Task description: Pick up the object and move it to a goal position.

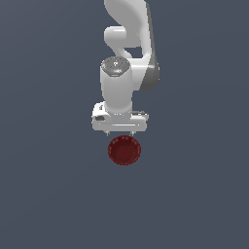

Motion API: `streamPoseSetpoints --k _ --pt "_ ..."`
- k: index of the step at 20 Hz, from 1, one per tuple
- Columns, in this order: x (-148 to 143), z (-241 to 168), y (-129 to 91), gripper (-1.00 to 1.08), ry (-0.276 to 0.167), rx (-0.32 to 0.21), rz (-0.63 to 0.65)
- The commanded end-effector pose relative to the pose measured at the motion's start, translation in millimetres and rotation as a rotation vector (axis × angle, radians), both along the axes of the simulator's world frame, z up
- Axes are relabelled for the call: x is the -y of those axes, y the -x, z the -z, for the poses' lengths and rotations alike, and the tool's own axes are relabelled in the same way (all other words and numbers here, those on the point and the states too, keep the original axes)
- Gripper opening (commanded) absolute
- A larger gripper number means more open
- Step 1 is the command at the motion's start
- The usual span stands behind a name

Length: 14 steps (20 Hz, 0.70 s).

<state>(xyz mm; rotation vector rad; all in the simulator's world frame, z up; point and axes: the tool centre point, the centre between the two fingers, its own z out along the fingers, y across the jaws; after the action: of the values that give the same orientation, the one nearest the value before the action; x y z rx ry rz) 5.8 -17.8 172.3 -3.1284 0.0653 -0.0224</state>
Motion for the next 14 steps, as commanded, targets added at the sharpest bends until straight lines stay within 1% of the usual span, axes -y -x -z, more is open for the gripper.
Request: streamPoseSetpoints --k 1,8,14 --pt "0.0 0.0 0.0 0.28 0.0 0.0 0.0" --pt "-4.7 -7.2 -5.5 0.28 -0.008 0.014 -0.016" --pt "-3.2 -4.4 -5.3 0.28 -0.018 0.011 -0.015"
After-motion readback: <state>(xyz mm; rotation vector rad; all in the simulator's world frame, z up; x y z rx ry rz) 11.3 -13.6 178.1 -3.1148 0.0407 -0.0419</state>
